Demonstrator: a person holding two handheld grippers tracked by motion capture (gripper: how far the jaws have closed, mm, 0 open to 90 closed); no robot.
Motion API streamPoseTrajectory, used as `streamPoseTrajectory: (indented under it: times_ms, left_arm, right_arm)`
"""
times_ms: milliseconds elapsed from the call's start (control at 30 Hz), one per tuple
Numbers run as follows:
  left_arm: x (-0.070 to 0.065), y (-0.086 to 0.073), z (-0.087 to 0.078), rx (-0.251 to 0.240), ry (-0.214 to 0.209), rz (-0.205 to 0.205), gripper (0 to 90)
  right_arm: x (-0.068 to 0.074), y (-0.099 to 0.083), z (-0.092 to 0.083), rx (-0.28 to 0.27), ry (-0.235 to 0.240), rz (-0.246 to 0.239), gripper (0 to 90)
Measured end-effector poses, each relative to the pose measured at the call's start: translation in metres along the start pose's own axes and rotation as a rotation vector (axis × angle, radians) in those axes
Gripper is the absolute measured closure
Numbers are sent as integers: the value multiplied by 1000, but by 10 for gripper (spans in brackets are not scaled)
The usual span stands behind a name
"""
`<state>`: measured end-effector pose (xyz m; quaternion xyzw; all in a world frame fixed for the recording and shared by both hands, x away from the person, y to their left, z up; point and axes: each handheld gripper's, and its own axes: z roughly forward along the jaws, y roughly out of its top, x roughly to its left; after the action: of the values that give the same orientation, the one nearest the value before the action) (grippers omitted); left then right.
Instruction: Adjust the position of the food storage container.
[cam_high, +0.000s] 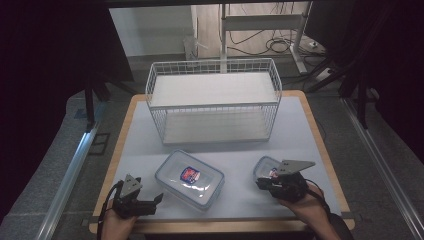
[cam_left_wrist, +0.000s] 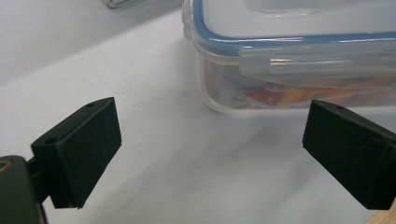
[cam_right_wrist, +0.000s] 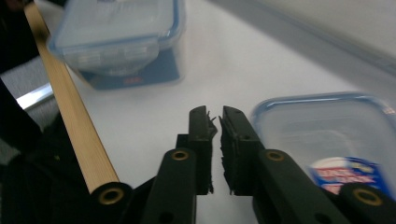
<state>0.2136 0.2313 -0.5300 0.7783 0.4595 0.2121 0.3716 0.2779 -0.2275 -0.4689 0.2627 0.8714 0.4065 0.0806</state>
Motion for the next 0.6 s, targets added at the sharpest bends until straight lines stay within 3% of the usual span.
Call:
streamPoseTrajectory:
  times_ms: [167, 267, 333, 367, 400, 467, 600]
  left_arm:
    - [-1, 0, 0, 5, 0, 3, 45]
    - [-1, 0, 1, 11, 4, 7, 45]
    - [-1, 0, 1, 11, 4, 6, 46]
    - [-1, 0, 2, 15, 4, 8, 46]
    - [-1, 0, 2, 15, 4, 8, 47]
    - [-2, 0, 2, 19, 4, 10, 47]
    - [-2, 0, 3, 22, 4, 13, 47]
  right_arm:
    - [6, -5, 22, 96, -40, -29, 876]
    - [2, -8, 24, 131, -76, -37, 885]
    - [-2, -10, 23, 137, -76, -34, 894]
    - [-7, -13, 20, 124, -50, 4, 894]
    - [-7, -13, 20, 124, -50, 4, 894]
    - [-8, -15, 17, 133, -85, -14, 894]
    - [-16, -18, 12, 129, -100, 1, 894]
